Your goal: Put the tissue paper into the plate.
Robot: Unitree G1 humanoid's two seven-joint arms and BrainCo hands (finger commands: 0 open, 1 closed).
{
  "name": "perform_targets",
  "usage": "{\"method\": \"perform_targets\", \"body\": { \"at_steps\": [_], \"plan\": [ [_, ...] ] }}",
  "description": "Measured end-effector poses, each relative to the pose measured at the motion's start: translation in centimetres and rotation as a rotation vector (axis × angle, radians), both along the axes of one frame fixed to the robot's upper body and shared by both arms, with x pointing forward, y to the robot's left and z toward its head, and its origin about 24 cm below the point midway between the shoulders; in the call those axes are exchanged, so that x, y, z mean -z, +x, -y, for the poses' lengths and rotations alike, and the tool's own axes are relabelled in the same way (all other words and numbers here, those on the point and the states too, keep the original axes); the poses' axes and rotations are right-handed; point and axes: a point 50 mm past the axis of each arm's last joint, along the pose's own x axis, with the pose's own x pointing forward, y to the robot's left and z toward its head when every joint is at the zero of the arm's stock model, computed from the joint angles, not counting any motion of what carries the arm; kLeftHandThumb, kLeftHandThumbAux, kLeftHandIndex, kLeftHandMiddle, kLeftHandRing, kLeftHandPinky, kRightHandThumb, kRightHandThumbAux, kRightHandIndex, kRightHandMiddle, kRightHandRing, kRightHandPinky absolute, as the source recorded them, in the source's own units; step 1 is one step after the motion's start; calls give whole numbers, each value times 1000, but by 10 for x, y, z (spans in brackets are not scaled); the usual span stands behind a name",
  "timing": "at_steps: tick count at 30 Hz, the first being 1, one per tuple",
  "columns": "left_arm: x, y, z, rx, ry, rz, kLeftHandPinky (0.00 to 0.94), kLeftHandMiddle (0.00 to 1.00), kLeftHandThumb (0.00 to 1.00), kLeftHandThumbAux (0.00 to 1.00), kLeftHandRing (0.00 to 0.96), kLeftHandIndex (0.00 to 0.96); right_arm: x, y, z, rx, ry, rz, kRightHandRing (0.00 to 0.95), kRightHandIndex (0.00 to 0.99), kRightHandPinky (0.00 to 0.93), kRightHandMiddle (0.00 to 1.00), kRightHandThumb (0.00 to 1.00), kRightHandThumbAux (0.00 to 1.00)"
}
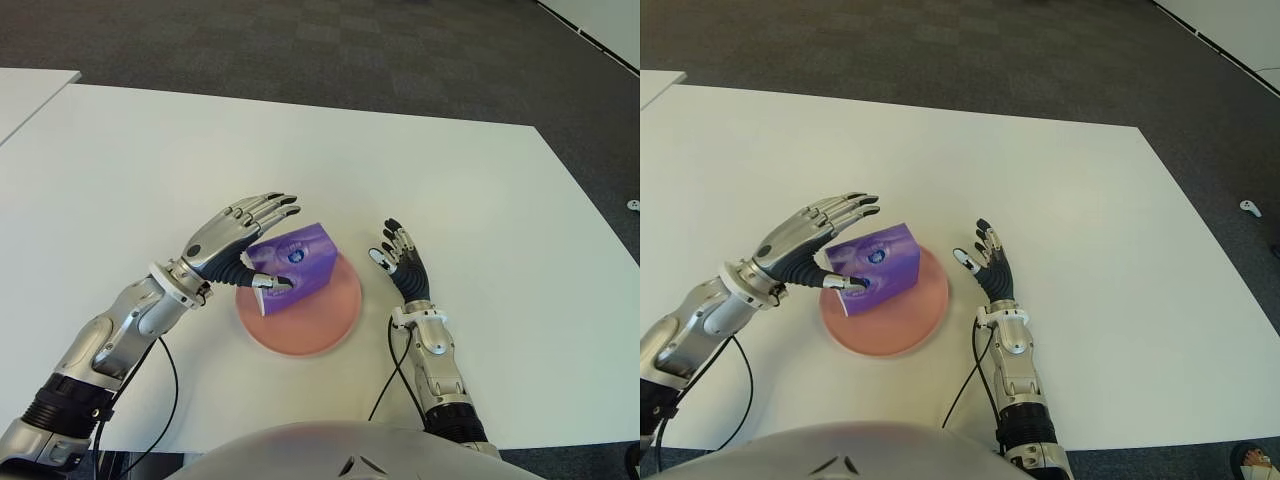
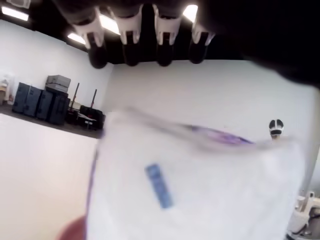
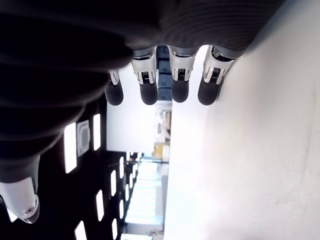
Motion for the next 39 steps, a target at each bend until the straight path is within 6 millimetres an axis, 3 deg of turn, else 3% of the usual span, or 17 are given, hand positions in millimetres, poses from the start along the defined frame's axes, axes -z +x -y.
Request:
{"method": "perform_targets", "body": {
  "at_steps": [8, 16, 28, 39],
  "plan": [
    [-12, 6, -8, -39, -24, 60, 0, 0, 121, 302, 0, 0, 0, 0, 0, -1, 0, -1, 29, 62, 71, 38, 122, 596],
    [-27, 11, -24, -96, -120, 146, 0, 0, 34, 365, 0, 0, 0, 0, 0, -1, 0, -2, 32, 60, 76, 39, 113, 587],
    [-35, 13, -42, -107, -369, 60, 0, 0, 0, 407, 0, 0, 1, 0, 0, -9, 1, -3, 19, 45, 57, 28, 104, 582],
    [-43, 9, -49, -103, -400, 51, 0, 0, 0, 442, 0, 0, 1, 1, 1, -25, -2, -4, 12, 30, 53, 18, 100, 584]
  ]
}}
